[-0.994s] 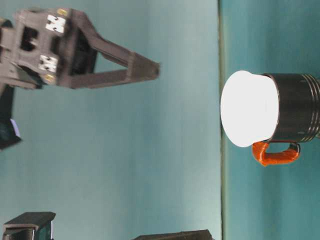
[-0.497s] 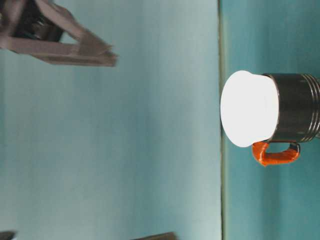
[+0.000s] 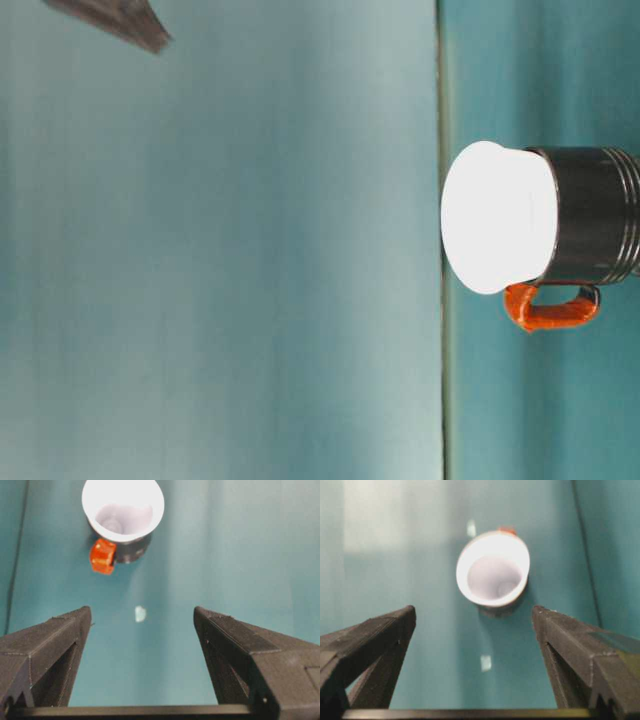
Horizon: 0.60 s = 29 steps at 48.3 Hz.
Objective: Put the paper cup into the moved red handle cup holder.
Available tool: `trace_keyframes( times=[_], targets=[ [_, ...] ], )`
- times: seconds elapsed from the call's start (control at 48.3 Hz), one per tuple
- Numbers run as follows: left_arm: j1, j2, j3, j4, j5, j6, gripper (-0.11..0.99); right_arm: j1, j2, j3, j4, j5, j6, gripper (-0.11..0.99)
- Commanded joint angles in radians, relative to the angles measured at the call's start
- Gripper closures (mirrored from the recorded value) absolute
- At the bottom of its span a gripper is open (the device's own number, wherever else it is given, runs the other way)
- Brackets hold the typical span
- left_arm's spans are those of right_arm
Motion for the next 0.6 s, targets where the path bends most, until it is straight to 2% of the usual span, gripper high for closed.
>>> trace_keyframes(
  times=[0.0,0.166,0.58],
  targets=[
    [0.002,-0.002,-0.015,0.002,-0.005,0.0,-0.01,0.005,-0.028,0.043,0.0,-0.034,-0.002,-0.01],
    [0.002,0.011,-0.015,0.002,-0.006,0.0,-0.01,0.008,-0.038,0.097,0.0,-0.052,-0.002,-0.01],
    [0.002,0.003,0.002,0.002,-0.006,-0.002,-0.01,0.008,-0.038,0.135,0.0,-0.084,0.002,-0.01]
  ],
)
